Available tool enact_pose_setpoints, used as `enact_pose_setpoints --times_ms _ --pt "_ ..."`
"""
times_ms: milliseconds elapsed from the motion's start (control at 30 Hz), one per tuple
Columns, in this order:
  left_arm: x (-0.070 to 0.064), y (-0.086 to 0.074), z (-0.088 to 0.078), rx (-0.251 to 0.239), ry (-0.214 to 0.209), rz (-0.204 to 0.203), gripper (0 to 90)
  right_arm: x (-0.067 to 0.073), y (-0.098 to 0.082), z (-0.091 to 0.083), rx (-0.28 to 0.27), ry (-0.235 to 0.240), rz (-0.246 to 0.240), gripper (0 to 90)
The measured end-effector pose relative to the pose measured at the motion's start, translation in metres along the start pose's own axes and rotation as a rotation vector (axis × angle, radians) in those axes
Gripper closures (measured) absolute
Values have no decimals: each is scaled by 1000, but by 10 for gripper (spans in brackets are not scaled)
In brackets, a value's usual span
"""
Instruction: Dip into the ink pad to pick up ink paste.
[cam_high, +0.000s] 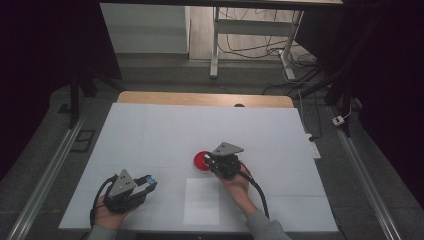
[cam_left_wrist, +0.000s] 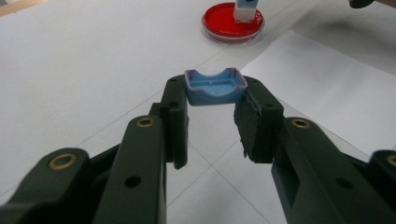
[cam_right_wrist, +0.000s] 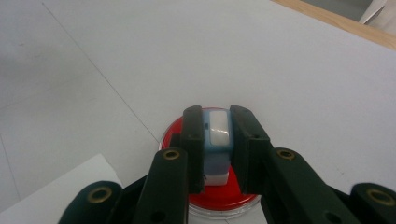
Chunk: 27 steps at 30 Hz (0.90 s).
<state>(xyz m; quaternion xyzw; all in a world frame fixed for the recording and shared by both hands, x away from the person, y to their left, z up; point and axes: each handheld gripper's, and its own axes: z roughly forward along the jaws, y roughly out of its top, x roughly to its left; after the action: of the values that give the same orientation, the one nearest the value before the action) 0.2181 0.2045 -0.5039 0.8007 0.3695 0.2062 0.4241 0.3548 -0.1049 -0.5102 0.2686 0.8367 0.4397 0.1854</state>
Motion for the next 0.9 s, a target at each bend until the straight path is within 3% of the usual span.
enact_pose_setpoints --times_ms 900 --pt "0 0 0 1 -1 -1 654 -4 3 -8 -30 12 27 758"
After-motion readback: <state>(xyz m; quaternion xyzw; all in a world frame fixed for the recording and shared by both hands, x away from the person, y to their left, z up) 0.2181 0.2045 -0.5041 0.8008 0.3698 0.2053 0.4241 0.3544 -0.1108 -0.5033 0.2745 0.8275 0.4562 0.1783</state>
